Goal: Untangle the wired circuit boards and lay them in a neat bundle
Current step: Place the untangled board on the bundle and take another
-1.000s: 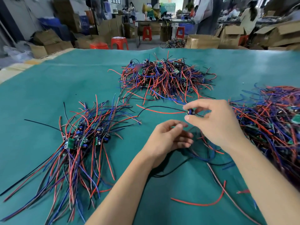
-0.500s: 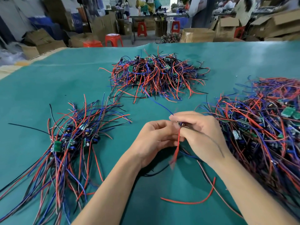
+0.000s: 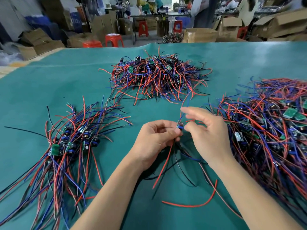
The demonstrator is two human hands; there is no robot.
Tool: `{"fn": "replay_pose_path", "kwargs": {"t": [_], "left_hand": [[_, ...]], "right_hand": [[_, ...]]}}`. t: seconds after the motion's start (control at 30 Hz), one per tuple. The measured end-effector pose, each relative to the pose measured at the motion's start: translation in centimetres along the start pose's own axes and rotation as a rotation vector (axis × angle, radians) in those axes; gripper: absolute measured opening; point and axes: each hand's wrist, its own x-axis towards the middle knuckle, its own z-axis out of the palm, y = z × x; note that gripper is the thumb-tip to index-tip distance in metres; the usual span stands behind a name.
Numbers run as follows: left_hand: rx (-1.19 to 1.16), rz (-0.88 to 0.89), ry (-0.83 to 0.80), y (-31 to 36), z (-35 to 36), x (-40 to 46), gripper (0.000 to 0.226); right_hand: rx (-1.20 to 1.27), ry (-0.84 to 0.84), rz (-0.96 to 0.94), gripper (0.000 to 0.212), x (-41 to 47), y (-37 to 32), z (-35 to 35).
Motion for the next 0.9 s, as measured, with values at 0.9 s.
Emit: {"fn": "replay_pose_path", "kwargs": {"t": [0.9], "left_hand": [[0.304, -0.015, -0.23, 0.3, 0.0, -0.6, 0.014]], "right_hand": [[0.024, 0.264, 0.139, 0.01, 2.0, 0.6, -3.9]]}}
